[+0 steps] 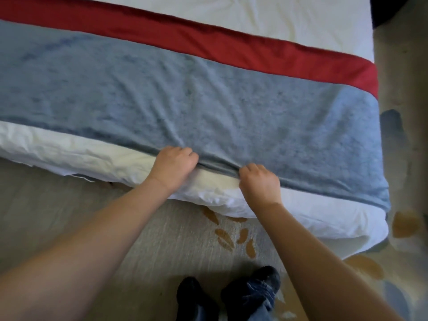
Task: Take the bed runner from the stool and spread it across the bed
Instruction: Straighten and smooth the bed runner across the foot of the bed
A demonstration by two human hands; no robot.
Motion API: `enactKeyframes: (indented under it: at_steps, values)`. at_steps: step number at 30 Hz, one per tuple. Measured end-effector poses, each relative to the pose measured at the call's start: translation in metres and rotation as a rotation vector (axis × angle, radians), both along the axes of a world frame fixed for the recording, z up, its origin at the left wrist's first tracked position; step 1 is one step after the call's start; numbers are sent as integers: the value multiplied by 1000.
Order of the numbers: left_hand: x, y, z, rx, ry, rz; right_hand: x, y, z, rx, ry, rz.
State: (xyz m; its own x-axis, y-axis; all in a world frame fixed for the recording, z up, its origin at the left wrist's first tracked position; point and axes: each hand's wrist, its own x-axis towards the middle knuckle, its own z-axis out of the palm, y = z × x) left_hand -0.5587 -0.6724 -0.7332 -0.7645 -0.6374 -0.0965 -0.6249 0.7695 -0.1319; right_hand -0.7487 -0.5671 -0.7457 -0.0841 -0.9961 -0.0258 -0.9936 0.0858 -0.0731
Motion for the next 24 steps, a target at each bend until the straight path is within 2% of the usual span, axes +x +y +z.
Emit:
enactKeyframes:
  at_steps: [3, 6, 11, 15, 19, 24]
  values:
    - [5, -1, 0, 81, -39, -33, 3, 1, 0, 80, 29, 6]
    - [9, -11, 5, 184, 19, 5, -1, -12, 6, 170, 39, 3]
    - [-10, -40, 24, 176, 174, 7, -24, -41, 28, 102, 0, -72]
    - [-54, -79, 30, 151, 226, 45, -82, -78, 44, 142, 26, -177]
    - [-119, -123, 19, 150, 294, 36, -162, -116, 42, 62, -2, -343]
    - [-220, -194, 7, 138, 351, 40, -261, -171, 29, 7, -52, -412]
